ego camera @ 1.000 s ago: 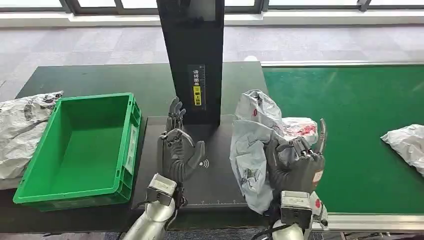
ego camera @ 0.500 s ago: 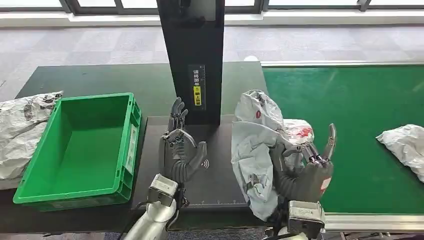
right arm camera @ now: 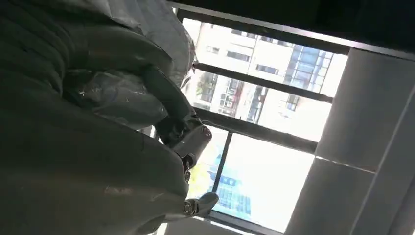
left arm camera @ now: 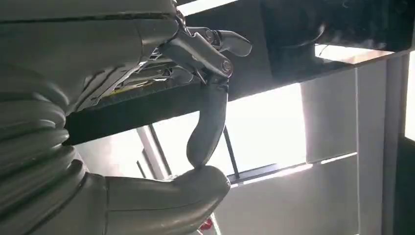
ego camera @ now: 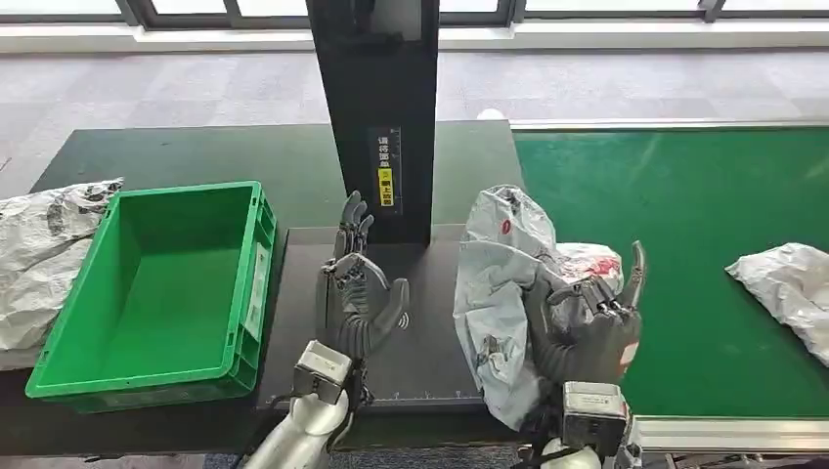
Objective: Moved the parcel from conveyor to table for the left to box.
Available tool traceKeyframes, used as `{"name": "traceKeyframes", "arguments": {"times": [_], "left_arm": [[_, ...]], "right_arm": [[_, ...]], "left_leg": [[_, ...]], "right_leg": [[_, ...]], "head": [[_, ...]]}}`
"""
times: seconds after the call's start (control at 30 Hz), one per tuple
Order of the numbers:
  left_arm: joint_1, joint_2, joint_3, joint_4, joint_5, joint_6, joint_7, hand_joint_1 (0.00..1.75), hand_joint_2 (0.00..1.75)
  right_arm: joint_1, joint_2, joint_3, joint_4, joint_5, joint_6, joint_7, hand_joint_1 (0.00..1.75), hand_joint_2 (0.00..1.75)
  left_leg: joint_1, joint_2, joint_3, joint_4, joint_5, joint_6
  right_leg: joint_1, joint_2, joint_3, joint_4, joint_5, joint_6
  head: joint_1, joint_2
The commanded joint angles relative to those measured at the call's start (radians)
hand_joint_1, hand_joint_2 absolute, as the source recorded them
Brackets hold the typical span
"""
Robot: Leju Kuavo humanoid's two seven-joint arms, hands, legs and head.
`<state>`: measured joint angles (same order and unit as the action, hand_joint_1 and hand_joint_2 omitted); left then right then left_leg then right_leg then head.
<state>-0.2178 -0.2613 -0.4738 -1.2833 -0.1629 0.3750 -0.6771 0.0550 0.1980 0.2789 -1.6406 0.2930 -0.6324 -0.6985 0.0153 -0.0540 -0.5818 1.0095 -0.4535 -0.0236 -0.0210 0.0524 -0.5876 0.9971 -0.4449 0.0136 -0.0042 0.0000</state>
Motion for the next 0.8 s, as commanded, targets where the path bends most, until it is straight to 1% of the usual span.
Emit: {"name": "traceKeyframes", "arguments": {"times": [0.03,0.2,0.23,0.27,0.3,0.4,0.47,0.57,0.63,0.73,0.8], "left_arm": [[-0.067,-0.005,-0.023,0.085,-0.007,-0.029,-0.021,0.00,1.75],[-0.063,-0.003,-0.027,0.084,-0.008,-0.030,-0.021,0.00,1.75],[-0.061,-0.002,-0.021,0.082,-0.010,-0.028,-0.021,0.00,1.75],[-0.061,-0.002,-0.021,0.082,-0.010,-0.028,-0.021,0.00,1.75],[-0.058,0.000,-0.021,0.079,-0.012,-0.029,-0.021,0.00,1.75],[-0.054,0.000,-0.021,0.075,-0.014,-0.027,-0.021,0.00,1.75],[-0.054,0.000,-0.021,0.075,-0.014,-0.027,-0.021,0.00,1.75],[-0.054,0.000,-0.021,0.075,-0.014,-0.027,-0.021,0.00,1.75],[-0.046,0.003,-0.022,0.072,-0.019,-0.024,-0.021,0.00,1.75],[-0.046,0.003,-0.022,0.072,-0.019,-0.024,-0.021,0.00,1.75],[-0.043,0.006,-0.017,0.068,-0.021,-0.023,-0.021,0.00,1.75]], "right_arm": [[-0.133,0.032,-0.010,0.297,0.011,0.094,0.000,0.00,1.75],[-0.121,0.036,-0.010,0.304,0.010,0.101,0.000,0.00,1.75],[-0.129,0.040,-0.026,0.320,0.003,0.131,0.000,0.00,1.75],[-0.129,0.040,-0.026,0.320,0.003,0.131,0.000,0.00,1.75],[-0.143,0.046,-0.036,0.341,0.007,0.146,0.000,0.00,1.75],[-0.151,0.050,-0.039,0.357,0.007,0.153,0.000,0.00,1.75],[-0.151,0.050,-0.039,0.357,0.007,0.153,0.000,0.00,1.75],[-0.151,0.050,-0.039,0.357,0.007,0.153,0.000,0.00,1.75],[-0.152,0.052,-0.042,0.365,0.006,0.160,0.000,0.00,1.75],[-0.152,0.052,-0.042,0.365,0.006,0.160,0.000,0.00,1.75],[-0.162,0.056,-0.049,0.387,0.003,0.169,0.000,0.00,1.75]], "left_leg": [[0.000,0.006,0.002,-0.002,0.001,0.001],[0.000,0.004,0.002,-0.001,0.000,0.001],[0.000,0.002,0.002,-0.001,0.000,0.001],[0.000,0.004,0.002,-0.002,0.001,0.001],[0.000,0.002,0.002,-0.001,0.000,0.001],[0.000,0.005,0.002,-0.002,0.000,0.001],[0.000,0.002,0.001,-0.001,0.001,0.001],[0.000,0.004,0.002,-0.001,0.001,0.001],[0.000,0.002,0.001,-0.001,0.001,0.001],[0.000,0.004,0.002,-0.002,0.001,0.001],[0.000,0.002,0.001,-0.001,0.000,0.001]], "right_leg": [[0.001,-0.003,0.002,-0.002,0.001,-0.001],[0.001,-0.003,0.002,-0.002,0.001,-0.001],[0.001,-0.003,0.002,-0.001,0.000,-0.001],[0.001,-0.005,0.003,-0.002,0.001,-0.001],[0.001,-0.004,0.003,-0.001,0.000,-0.001],[0.001,-0.003,0.002,-0.002,0.001,-0.001],[0.001,-0.004,0.002,-0.001,0.000,-0.001],[0.001,-0.005,0.002,-0.001,0.001,-0.001],[0.000,-0.004,0.001,0.000,0.000,-0.001],[0.001,-0.005,0.002,-0.002,0.001,-0.002],[0.001,-0.004,0.002,-0.001,0.000,-0.001]], "head": [[0.000,0.000],[0.000,0.000],[0.000,0.000],[0.000,0.000],[0.000,0.000],[0.000,0.000],[0.000,0.000],[0.000,0.000],[0.000,0.000],[0.000,0.000],[0.000,0.000]]}}
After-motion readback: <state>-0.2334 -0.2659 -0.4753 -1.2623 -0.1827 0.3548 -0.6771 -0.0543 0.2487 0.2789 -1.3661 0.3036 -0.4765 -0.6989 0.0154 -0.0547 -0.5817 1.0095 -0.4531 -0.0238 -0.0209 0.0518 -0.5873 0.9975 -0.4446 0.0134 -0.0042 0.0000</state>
